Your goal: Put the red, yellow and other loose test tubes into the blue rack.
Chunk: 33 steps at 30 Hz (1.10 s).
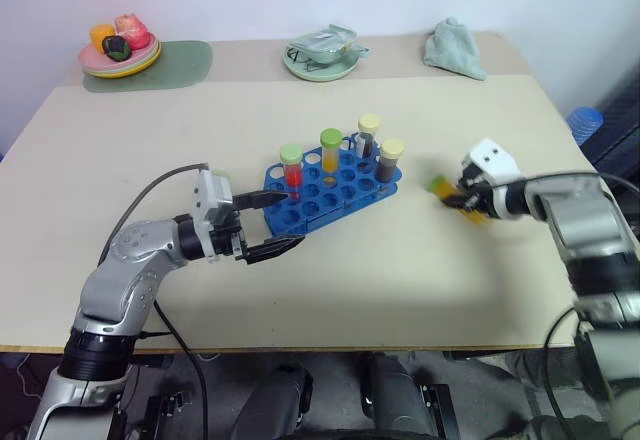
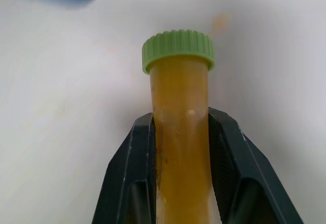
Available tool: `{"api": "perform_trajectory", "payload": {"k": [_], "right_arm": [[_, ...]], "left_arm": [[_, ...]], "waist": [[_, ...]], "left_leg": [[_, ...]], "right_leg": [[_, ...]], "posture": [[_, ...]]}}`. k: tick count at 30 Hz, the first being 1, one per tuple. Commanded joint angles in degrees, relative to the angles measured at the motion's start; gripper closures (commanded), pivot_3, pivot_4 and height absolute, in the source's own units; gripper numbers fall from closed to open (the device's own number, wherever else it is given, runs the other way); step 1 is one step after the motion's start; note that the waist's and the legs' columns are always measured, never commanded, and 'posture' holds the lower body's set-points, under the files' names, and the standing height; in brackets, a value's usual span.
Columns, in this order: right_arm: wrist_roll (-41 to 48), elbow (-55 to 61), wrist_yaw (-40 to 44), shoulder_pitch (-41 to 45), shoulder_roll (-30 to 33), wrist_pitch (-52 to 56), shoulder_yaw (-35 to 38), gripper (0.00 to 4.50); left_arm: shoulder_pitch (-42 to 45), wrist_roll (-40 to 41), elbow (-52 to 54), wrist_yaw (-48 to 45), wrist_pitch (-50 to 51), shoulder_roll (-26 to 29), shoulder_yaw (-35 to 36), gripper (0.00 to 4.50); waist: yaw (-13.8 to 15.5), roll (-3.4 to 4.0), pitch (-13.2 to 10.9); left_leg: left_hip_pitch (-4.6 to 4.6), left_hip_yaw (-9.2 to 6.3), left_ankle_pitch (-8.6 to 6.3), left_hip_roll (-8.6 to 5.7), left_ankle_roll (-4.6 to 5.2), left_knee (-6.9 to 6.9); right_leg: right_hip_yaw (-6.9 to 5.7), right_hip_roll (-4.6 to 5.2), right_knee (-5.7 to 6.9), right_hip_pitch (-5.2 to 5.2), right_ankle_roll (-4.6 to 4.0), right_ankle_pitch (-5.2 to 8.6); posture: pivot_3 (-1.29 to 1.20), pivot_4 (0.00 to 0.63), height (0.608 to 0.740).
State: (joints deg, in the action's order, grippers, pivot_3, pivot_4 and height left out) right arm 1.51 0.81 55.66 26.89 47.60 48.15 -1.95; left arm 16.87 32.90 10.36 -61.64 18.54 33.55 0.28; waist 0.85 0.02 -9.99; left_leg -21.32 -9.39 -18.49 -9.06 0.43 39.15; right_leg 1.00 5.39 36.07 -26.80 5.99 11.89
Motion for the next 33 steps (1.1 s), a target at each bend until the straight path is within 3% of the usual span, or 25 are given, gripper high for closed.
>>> {"api": "perform_trajectory", "payload": {"k": [1,3,10,11,20,27,33], "right_arm": [[3.79,10.83,0.52,-4.43,2.73,6.72,2.77,3.73],[5.38,13.98,1.54,-5.8,4.75,9.2,1.9,3.73],[7.19,14.69,-2.02,-3.87,4.7,12.34,-0.09,0.26],[6.87,14.52,-2.25,-3.38,5.3,12.64,-1.21,0.04],[7.88,11.32,0.24,4.21,9.61,15.57,-7.94,0.04],[8.99,11.9,2.73,3.72,14.56,15.52,-9.9,0.04],[7.25,5.96,3.16,6.12,14.93,12.76,-12.64,0.04]], "left_arm": [[2.43,-0.76,-1.45,-1.86,-1.11,-0.14,-0.72,0.21],[3.89,-1.09,-2.94,-2.68,-1.42,-0.48,-1.34,0.21],[5.41,-1.81,-4.48,-4.1,-1.66,-1.77,-2.27,0.21],[5.48,-1.91,-4.57,-4.19,-1.65,-1.89,-2.27,0.21],[5.32,-2.49,-4.51,-4.26,-1.72,-2.96,-2.13,0.21],[4.72,-2.61,-4.21,-3.85,-1.96,-3.47,-2.07,0.21],[5.33,-2.8,-5.2,-4.06,-2.32,-4.09,-2.44,0.21]], "waist": [[-0.12,-0.01,0.0],[-0.14,0.0,0.0],[-0.03,-0.03,0.0],[-0.01,-0.03,0.0],[-0.03,-0.03,-0.01],[0.04,-0.03,-0.01],[-0.13,-0.03,-0.01]], "left_leg": [[0.04,0.0,0.0,0.0,0.0,0.01],[0.1,0.03,0.01,0.0,-0.01,0.02],[0.08,0.04,0.01,0.02,-0.01,0.02],[0.08,0.05,0.01,0.01,-0.01,0.02],[0.07,0.04,0.02,0.02,-0.01,0.02],[0.03,0.04,0.01,0.01,0.01,0.03],[0.05,0.05,0.02,0.02,0.0,0.03]], "right_leg": [[0.0,0.0,0.0,0.04,0.02,-0.03],[0.02,0.0,-0.03,0.1,0.01,-0.11],[0.03,-0.01,-0.08,0.1,0.03,-0.15],[0.03,0.0,-0.09,0.09,0.02,-0.15],[0.01,0.0,-0.1,0.09,0.02,-0.15],[-0.02,0.01,-0.15,0.09,0.03,-0.16],[-0.01,0.01,-0.12,0.09,0.03,-0.16]], "posture": [[0.0,0.15,0.74],[0.0,0.15,0.74],[0.0,0.15,0.74],[0.0,0.15,0.74],[0.0,0.15,0.74],[0.0,0.15,0.74],[0.0,0.15,0.74]]}}
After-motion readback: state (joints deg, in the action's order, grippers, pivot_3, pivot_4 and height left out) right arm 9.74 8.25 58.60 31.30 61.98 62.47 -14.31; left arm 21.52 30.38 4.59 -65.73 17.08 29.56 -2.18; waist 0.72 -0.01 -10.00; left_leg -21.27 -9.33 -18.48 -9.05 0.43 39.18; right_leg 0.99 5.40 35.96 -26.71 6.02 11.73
